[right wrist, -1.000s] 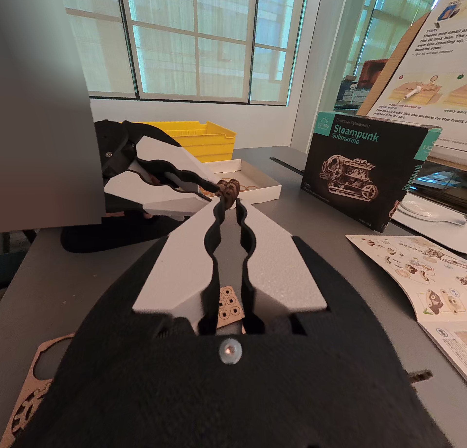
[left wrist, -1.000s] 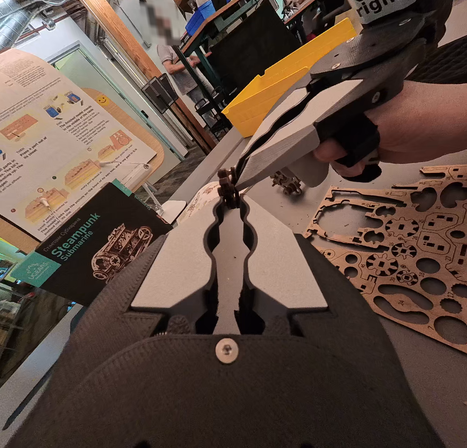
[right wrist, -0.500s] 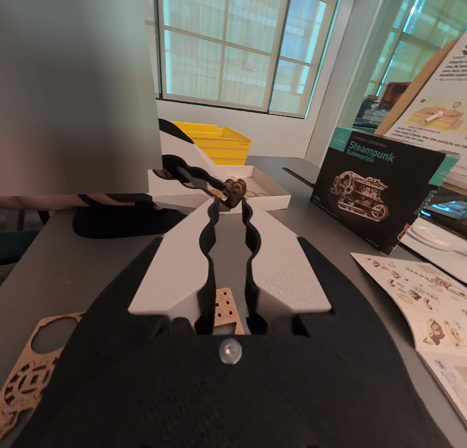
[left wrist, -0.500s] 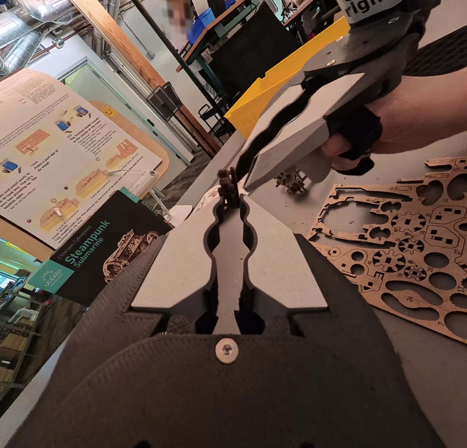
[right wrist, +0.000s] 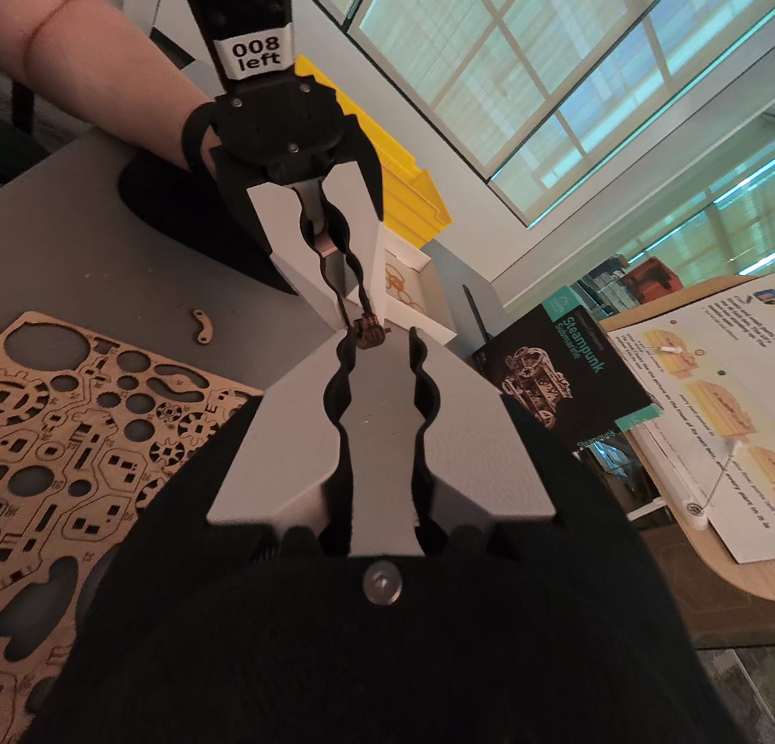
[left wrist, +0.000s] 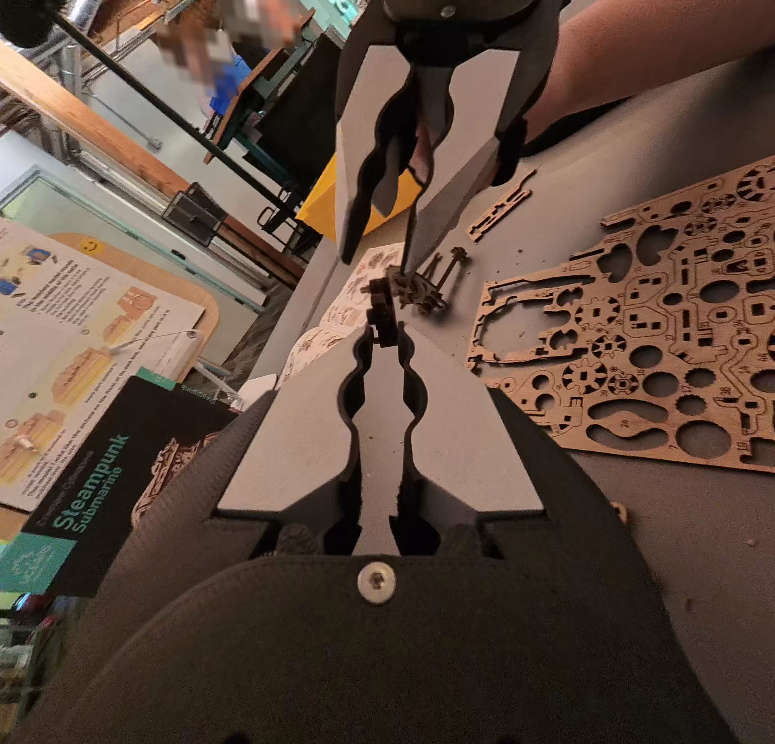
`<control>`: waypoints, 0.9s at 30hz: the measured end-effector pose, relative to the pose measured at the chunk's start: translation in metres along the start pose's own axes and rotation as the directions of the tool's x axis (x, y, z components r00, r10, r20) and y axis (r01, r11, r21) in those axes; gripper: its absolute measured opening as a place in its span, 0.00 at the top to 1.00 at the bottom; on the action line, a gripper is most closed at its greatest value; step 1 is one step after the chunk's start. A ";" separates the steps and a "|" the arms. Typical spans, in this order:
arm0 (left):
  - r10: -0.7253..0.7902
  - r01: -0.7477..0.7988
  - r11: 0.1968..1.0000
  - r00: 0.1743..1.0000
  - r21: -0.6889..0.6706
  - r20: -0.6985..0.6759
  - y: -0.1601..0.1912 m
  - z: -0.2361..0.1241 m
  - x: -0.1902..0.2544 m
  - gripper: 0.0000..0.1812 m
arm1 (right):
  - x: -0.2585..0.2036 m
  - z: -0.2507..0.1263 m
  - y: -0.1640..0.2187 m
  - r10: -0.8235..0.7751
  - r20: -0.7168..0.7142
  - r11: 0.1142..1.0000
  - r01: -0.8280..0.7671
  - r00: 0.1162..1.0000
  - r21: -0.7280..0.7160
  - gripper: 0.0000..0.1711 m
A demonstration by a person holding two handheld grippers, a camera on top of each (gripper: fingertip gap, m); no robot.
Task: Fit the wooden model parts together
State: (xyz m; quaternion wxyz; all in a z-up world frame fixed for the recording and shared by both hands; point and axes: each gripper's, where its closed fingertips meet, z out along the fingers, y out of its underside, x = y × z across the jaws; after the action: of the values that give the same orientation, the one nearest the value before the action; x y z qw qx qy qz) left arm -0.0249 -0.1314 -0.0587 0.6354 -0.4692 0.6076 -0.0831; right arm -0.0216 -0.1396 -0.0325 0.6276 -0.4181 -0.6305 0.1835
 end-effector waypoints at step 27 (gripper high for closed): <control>-0.067 0.076 0.996 0.982 0.045 -0.179 -0.005 -0.005 0.019 0.95 | -0.020 0.000 -0.001 0.091 0.155 0.995 -0.096 0.984 0.025 0.83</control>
State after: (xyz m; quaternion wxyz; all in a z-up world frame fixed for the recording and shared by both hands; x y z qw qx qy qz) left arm -0.0223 -0.1499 -0.0672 0.5874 -0.4649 0.6422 -0.1628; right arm -0.0249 -0.1547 -0.0446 0.5744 -0.4217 -0.6538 0.2545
